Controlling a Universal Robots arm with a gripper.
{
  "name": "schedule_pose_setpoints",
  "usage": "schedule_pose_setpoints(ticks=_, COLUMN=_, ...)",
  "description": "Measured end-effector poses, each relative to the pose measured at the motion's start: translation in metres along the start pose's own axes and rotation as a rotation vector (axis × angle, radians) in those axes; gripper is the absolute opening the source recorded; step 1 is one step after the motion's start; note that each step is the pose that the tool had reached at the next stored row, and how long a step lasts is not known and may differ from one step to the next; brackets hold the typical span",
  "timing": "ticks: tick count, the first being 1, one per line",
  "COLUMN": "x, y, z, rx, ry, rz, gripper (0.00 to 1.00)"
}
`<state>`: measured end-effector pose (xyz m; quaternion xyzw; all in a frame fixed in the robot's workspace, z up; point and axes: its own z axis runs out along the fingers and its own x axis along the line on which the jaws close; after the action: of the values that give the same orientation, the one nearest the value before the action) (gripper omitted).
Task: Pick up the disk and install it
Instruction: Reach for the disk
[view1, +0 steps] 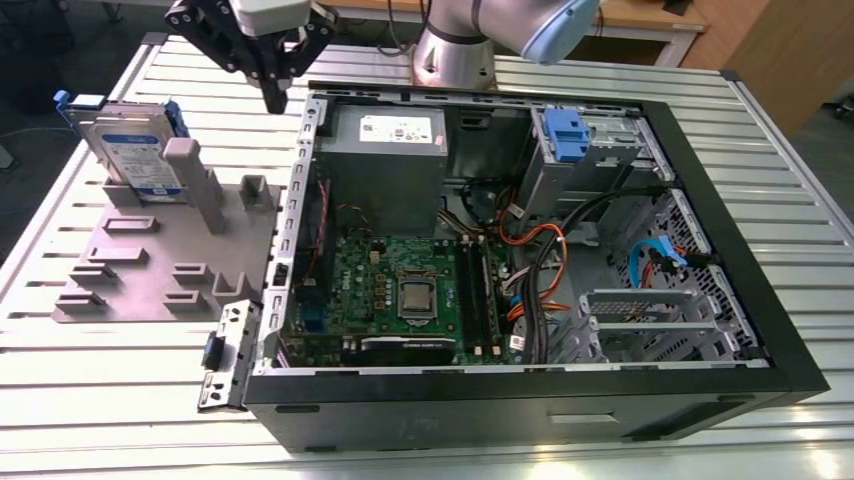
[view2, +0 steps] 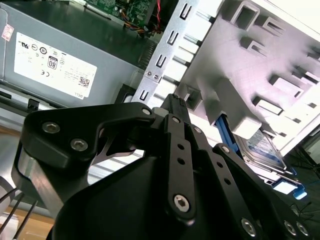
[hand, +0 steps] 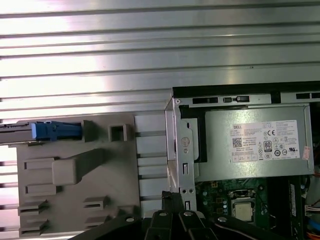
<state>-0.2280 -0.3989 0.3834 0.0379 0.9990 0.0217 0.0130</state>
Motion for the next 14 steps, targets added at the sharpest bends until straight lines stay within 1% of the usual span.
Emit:
schedule_pose_setpoints(ticks=6, x=0.0033, y=-0.0002, z=0.0000, rx=0.0000, ry=-0.0001, rz=0.000, gripper=0.11)
schedule_pose_setpoints(ticks=14, x=0.0039, y=-0.0003, z=0.0001, rx=-0.0001, ry=0.0000, rz=0.000, gripper=0.11)
